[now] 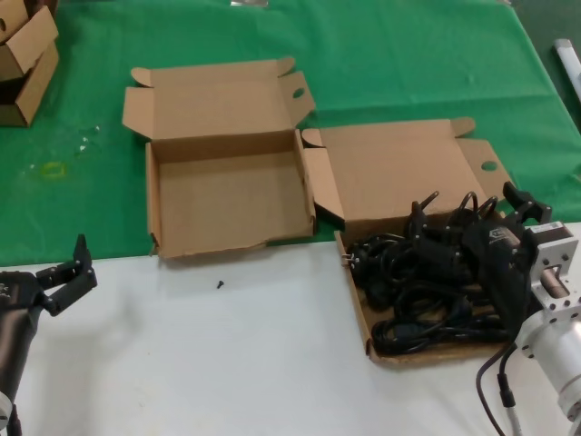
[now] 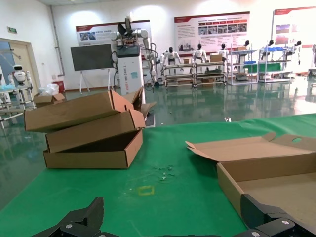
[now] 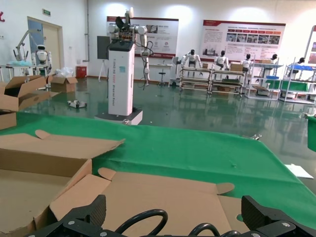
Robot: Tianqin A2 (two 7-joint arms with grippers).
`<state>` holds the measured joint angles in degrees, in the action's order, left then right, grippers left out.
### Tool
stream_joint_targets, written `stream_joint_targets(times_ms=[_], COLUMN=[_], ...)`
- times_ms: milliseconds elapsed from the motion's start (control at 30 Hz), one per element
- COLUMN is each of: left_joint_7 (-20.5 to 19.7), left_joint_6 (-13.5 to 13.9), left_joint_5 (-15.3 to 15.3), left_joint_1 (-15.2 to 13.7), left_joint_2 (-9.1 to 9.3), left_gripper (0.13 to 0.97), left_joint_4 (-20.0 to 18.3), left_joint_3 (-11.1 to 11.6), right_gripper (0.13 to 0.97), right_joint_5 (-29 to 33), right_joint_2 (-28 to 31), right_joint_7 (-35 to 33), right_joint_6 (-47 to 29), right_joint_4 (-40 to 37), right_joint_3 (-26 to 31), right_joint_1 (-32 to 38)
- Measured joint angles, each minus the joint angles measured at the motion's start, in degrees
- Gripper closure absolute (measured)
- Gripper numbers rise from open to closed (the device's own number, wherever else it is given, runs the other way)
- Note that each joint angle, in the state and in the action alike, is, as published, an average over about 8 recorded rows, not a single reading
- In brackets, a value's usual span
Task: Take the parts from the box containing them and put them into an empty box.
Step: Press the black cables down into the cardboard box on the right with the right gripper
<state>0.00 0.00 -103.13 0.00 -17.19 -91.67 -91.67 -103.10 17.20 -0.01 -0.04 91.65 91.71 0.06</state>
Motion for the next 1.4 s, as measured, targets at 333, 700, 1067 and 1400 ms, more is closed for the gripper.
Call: stream_joint_targets(times_ms=[333, 700, 1067, 1400], left_joint_7=[0.0, 0.0, 0.0, 0.0], left_joint_6=[0.0, 0.0, 0.0, 0.0], left_joint_5=[0.0, 0.0, 0.0, 0.0], left_joint_1=[0.0, 0.0, 0.0, 0.0], left_joint_2=[0.00, 0.00, 0.00, 0.00], left_gripper=[0.132, 0.133, 0.170, 0.291], left_joint_4=[0.0, 0.0, 0.0, 0.0], left_joint_3=[0.0, 0.0, 0.0, 0.0], right_gripper=[0.129, 0.129, 0.129, 0.129], right_joint_5=[0.0, 0.0, -0.2, -1.2], right_joint_2=[0.0, 0.0, 0.3, 2.7], right_joint_7=[0.0, 0.0, 0.1, 0.4], right_joint_6=[0.0, 0.0, 0.3, 1.4], right_joint_4=[0.0, 0.0, -0.1, -0.5], right_joint_3=[0.0, 0.0, 0.3, 1.9], right_joint_1=[0.0, 0.0, 0.1, 0.2])
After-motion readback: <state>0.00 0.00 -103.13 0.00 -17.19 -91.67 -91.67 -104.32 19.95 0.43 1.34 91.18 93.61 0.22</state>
